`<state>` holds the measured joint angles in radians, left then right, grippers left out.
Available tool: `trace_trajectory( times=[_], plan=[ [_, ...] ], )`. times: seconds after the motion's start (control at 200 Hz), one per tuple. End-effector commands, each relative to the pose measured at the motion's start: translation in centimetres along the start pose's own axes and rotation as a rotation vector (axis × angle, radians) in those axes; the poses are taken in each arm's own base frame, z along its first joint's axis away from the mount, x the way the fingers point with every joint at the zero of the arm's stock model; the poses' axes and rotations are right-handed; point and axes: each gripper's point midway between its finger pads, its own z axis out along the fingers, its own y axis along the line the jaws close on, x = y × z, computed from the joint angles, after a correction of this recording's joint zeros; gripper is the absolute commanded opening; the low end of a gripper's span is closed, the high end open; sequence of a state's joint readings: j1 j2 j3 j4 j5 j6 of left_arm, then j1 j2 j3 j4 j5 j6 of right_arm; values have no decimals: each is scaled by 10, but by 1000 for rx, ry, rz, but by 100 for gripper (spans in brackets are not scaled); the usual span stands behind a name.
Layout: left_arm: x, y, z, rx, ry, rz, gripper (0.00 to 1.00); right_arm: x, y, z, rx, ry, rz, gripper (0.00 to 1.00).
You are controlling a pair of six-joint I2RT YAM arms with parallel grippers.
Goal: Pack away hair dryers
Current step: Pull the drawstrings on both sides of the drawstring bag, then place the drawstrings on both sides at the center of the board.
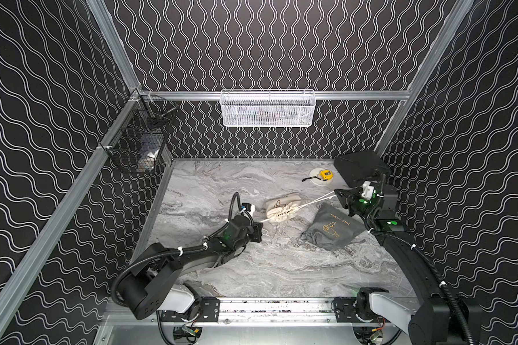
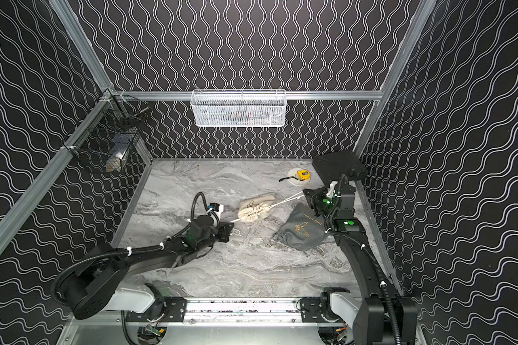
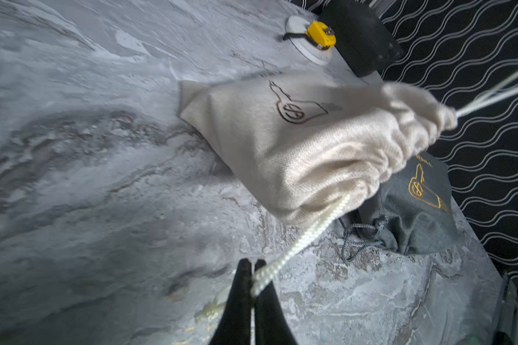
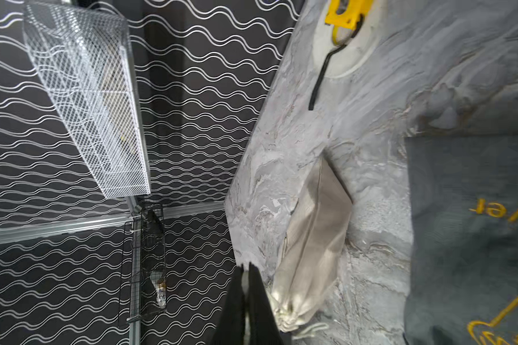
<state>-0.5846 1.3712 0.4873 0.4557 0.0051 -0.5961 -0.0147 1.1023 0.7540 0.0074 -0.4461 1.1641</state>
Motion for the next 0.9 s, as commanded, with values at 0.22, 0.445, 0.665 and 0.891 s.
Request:
trace_trajectory(
  times=[0.22,0.445,0.665,0.891],
  plan=[
    [-20,85,-26,-171,-20,-124,0,-18,-31,-4,5,-71,55,0],
    [-30,111,-33,-221,-78,-199,0,-11,-56,-3,53,-50,84,0],
    [-37,95,-26,-135,-80,-196,0,25,-59,22,51,54,71,0],
    [-42,95,-29,-151,-88,-174,0,61,-52,47,56,128,18,0]
  ],
)
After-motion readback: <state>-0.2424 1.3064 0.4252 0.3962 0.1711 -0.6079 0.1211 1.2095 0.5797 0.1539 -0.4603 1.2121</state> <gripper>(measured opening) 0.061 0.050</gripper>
